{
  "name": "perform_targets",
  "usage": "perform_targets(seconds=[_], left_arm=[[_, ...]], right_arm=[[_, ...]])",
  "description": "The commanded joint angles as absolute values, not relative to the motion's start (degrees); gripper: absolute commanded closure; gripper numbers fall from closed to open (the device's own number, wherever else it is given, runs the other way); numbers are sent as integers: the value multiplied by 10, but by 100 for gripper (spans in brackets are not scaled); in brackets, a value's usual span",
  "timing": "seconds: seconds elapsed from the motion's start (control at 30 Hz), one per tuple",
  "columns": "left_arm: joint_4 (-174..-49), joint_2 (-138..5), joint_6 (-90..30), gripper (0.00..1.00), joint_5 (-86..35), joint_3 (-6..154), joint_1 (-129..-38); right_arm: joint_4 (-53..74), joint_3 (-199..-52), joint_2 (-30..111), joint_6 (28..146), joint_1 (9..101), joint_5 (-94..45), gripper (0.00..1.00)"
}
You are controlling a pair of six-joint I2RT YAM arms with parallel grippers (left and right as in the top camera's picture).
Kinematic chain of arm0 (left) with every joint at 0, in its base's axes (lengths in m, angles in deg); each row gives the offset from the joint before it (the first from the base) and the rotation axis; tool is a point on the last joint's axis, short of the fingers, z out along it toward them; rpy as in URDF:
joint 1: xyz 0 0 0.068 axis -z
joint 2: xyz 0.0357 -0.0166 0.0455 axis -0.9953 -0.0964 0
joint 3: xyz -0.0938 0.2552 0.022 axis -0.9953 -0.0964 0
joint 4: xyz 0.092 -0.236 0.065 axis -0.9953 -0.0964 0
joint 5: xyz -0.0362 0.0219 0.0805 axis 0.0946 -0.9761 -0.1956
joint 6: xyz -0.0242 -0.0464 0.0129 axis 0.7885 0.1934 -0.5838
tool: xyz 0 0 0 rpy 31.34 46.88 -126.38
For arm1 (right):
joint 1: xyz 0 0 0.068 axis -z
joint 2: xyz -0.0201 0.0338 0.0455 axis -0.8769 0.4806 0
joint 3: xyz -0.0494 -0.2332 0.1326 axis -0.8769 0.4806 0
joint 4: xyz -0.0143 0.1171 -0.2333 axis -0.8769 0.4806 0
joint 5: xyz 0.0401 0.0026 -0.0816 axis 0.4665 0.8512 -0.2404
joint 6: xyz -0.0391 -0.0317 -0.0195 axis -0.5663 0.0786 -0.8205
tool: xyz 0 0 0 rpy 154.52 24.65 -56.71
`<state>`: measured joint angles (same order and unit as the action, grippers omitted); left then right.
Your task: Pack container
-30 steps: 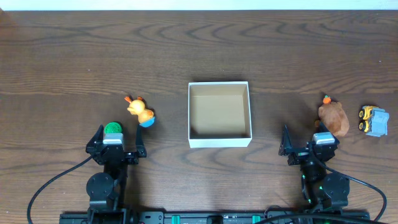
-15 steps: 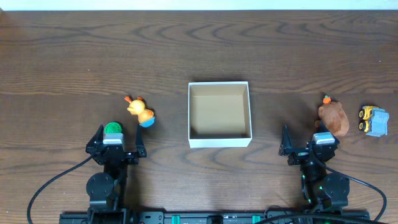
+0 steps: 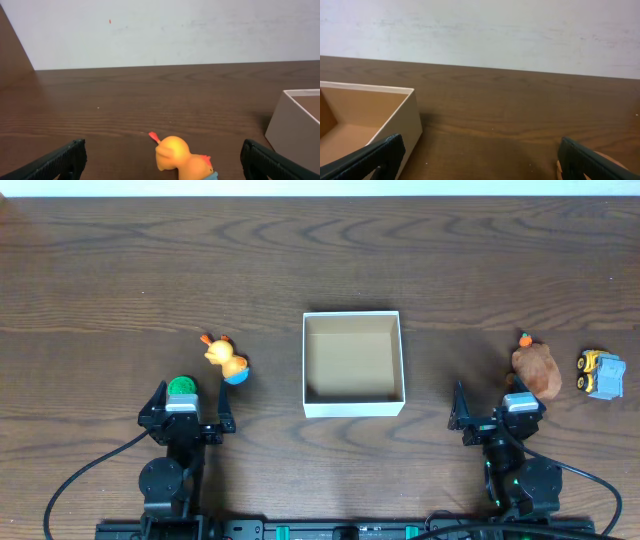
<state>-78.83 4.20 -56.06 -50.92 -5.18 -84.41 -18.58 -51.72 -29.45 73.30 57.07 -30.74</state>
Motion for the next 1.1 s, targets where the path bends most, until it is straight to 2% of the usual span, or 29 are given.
perform_targets(seconds=[0.0,0.2,0.33,0.5,0.7,0.87,1.07], left_arm=[[-816,46,-555,2,-528,-57,-845],[-816,44,-541,2,-526,-57,-845],[-851,37,-419,2,-493,-24,-845],[-957,-8,-408,2,-464,99,-845],[-1063,-123,-410,2,-470,249,-845],[-1148,-224,-407,2,-467,323,-846],[-1198,-299,-408,2,-465,366,-846]], right_arm=[[-185,-516,-298,793,575,-303,1],[-184,-517,-286,848,575,-303,1],[-174,-555,-266,847,575,-299,1],[-119,-678,-189,781,576,-332,1],[29,-862,-11,763,587,-402,1],[188,-1032,150,763,659,-399,1],[331,-1208,312,699,823,-292,1]])
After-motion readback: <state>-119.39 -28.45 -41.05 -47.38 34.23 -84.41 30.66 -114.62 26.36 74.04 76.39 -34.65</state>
